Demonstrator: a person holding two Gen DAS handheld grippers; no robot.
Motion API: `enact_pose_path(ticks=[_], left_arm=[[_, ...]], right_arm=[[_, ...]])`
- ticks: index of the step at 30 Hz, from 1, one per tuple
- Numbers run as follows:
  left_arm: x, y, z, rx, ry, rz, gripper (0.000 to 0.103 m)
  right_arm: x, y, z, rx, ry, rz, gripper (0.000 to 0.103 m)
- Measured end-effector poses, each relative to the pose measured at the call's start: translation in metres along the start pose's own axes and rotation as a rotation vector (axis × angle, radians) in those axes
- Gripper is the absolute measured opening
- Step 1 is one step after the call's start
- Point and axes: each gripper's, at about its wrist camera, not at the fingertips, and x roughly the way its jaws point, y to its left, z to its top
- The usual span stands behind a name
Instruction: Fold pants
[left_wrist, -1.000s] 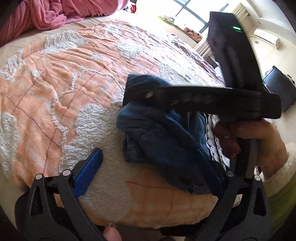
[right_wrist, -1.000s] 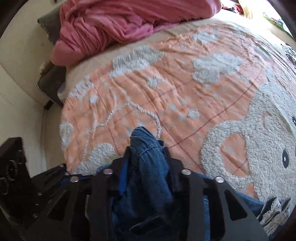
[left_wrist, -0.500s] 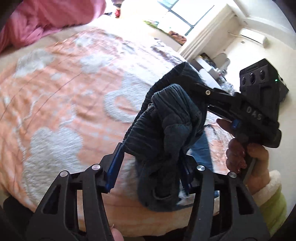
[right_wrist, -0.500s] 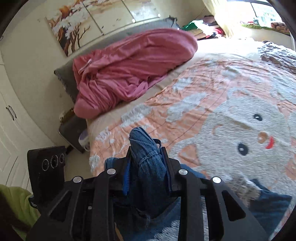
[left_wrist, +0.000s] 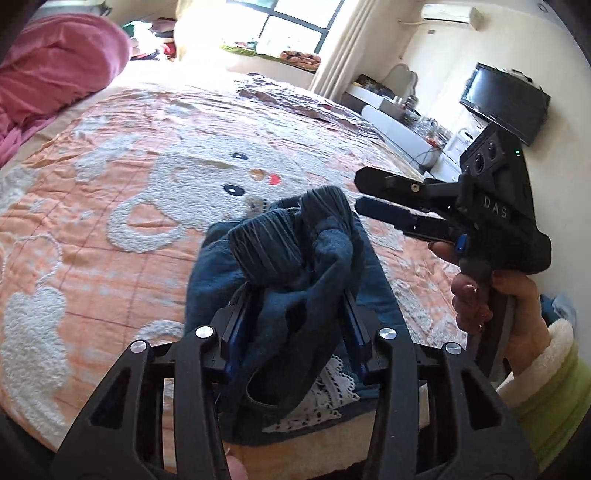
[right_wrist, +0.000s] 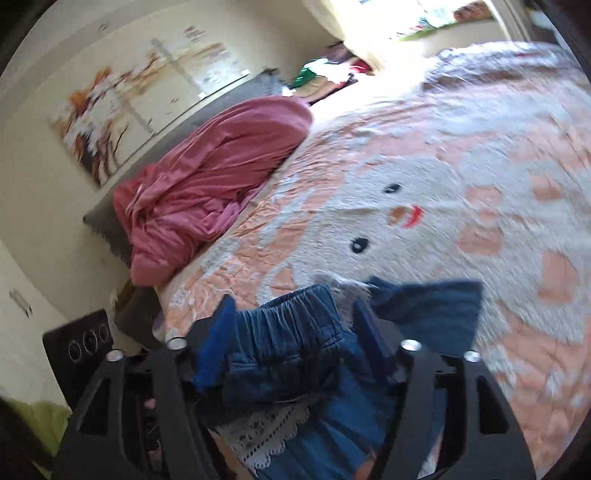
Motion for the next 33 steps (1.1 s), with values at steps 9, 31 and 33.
enact_pose_path(ticks=[9,31,33], left_arm=[[0.001,-0.039,-0.02,0.171,-0.018,-0.052,0.049],[0.002,-0.022,-0.031,0.253,0.062,-0.084,0.036],[0.002,-0.028,-0.036,0.273,0.054,-0.074,0.036]], right_arm=[[-0.002,-0.018,-0.017,0.141,0.088,-0.02,0.085],[0.022,0.006,-0.034,0.073,0.137,-0.103,0.033],[0.017,0.017,-0.026,0.023,0.092,-0.063,0.033]])
